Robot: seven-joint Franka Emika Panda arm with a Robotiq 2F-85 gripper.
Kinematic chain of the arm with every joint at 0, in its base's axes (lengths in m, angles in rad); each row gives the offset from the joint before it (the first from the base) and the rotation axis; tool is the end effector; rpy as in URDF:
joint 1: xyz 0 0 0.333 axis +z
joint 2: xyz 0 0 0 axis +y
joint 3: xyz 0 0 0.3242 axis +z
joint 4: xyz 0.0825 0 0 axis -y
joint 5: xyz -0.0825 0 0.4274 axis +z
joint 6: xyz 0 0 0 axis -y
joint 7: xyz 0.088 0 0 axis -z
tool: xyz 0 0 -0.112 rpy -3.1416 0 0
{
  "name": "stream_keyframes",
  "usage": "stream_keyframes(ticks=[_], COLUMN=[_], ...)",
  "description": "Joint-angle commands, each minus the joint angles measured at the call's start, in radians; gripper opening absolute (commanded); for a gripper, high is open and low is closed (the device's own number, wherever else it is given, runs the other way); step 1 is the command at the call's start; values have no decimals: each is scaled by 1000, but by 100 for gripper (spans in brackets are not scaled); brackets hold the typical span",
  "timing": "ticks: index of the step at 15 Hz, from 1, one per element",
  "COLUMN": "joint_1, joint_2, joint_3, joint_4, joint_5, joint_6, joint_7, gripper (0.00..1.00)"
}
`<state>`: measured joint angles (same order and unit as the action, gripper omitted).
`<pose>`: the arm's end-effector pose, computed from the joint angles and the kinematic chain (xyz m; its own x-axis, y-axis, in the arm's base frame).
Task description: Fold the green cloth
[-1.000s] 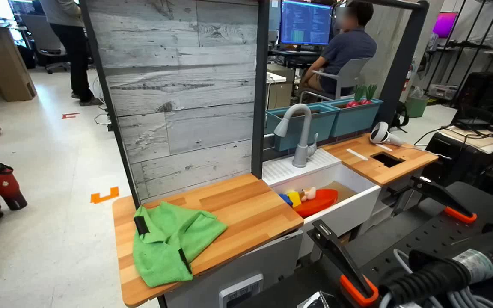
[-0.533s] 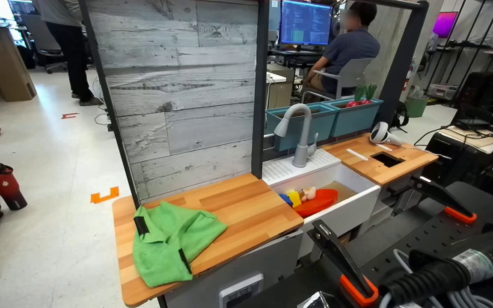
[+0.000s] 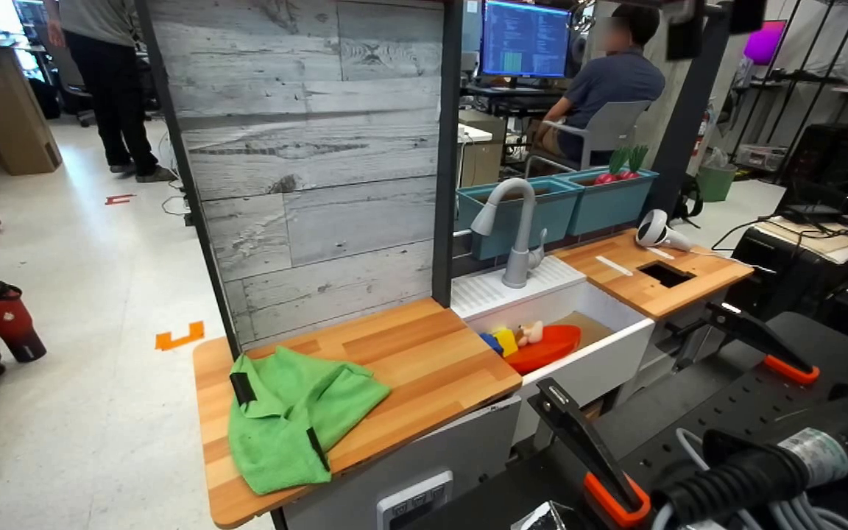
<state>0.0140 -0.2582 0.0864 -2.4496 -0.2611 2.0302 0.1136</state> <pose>0.4621 0.0300 0.3630 0.9841 0.0972 -0.1488 0.1325 -0.9592 0.2496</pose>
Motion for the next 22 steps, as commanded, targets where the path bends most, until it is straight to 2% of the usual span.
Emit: stream_keyframes(ticks=[1, 2, 5, 11, 16, 22], joint_1=[54, 42, 71, 66, 94, 170], joint_2=[205, 103, 208, 229, 373, 675], joint_3=[60, 32, 52, 42, 55, 82], joint_4=[35, -2, 17, 27, 110, 279], joint_5=[11, 1, 1, 11, 24, 61], joint_6=[90, 55, 88, 120, 217, 320], joint_7=[114, 65, 118, 116, 109, 50], gripper=[100, 100, 100, 100, 100, 100])
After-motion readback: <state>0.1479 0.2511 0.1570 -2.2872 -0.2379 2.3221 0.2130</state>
